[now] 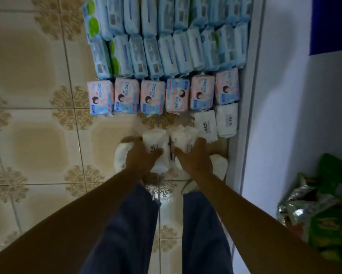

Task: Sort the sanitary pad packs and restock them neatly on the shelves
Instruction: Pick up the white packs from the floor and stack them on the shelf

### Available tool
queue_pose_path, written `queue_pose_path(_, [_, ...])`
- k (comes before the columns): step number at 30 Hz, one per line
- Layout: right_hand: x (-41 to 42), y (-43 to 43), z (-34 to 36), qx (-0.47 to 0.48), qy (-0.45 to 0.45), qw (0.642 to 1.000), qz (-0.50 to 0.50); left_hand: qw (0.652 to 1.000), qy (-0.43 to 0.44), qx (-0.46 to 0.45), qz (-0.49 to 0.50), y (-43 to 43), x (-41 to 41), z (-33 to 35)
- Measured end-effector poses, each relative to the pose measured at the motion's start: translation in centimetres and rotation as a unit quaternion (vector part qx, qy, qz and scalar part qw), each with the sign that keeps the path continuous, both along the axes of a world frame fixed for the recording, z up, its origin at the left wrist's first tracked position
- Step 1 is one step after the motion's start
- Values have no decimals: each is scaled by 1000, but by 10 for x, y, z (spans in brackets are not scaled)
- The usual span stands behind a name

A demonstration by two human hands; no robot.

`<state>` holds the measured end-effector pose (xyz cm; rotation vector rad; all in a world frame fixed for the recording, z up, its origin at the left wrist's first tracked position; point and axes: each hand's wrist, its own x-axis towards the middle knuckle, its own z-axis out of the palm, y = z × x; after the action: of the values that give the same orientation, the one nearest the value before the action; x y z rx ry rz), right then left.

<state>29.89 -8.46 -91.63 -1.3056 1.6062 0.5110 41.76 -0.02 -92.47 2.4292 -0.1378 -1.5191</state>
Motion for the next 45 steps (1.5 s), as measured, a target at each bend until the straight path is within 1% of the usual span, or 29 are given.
queue_pose_path(2, [3,-8,-29,-5,-25,1000,-14,1000,-7,0,24,-17,8,-28])
queue_pose_path(7, [-6,-16,-62,-81,-10,995,50,1000,2,9,-15,-41,13,-86])
queue_pose_path(10, [-14,-12,-61,-62,-4,995,82,1000,-6,21,-19,-43,13,-100])
queue_pose_path(12, [-16,-12,-52,-49,-1,993,108,999,18,27,-10,-41,16,-98])
queue_pose_path(14, [-18,-14,-35,-45,1,989,138,999,44,12,7,-38,20,-85])
queue_pose_path(15, [-18,-17,-24,-48,3,987,156,999,40,1,-1,-37,22,-72])
queue_pose_path(16, [-18,-21,-11,-59,8,982,179,999,19,-8,-32,-36,24,-55])
queue_pose_path(17, [-17,-26,4,-82,7,975,207,996,-19,-21,-90,-35,27,-34])
queue_pose_path(18, [-15,-32,20,-116,4,964,239,982,-71,-47,-167,-33,31,-12])
queue_pose_path(19, [-13,-37,38,-155,-2,950,272,954,-131,-81,-256,-32,36,12])
queue_pose_path(20, [-9,-44,57,-196,-6,931,308,914,-190,-123,-338,-32,42,36])
queue_pose_path(22, [1,-58,96,-281,-23,885,371,814,-277,-205,-467,-35,57,80])
queue_pose_path(23, [6,-66,115,-323,-34,859,395,770,-305,-236,-508,-39,64,100])
queue_pose_path(24, [11,-72,136,-359,-44,834,417,734,-325,-259,-538,-42,71,121])
queue_pose_path(25, [17,-79,158,-391,-54,809,436,708,-338,-276,-554,-46,78,144])
queue_pose_path(27, [26,-89,209,-441,-65,768,459,676,-367,-307,-561,-53,91,193])
queue_pose_path(30, [35,-96,290,-503,-70,727,462,644,-413,-327,-555,-56,106,272])
queue_pose_path(32, [36,-96,345,-537,-85,709,450,634,-434,-351,-536,-59,111,326])
queue_pose_path(35, [34,-86,420,-577,-85,693,424,615,-455,-404,-501,-67,112,405])
queue_pose_path(37, [29,-72,459,-604,-83,684,399,583,-460,-435,-510,-75,111,442])
queue_pose_path(40, [12,-52,508,-637,-59,667,382,519,-471,-481,-527,-89,103,483])
queue_pose_path(43, [-16,-44,561,-672,-9,640,373,463,-475,-556,-502,-108,76,528])
queue_pose_path(45, [-38,-42,602,-703,0,629,332,428,-474,-602,-479,-121,48,563])
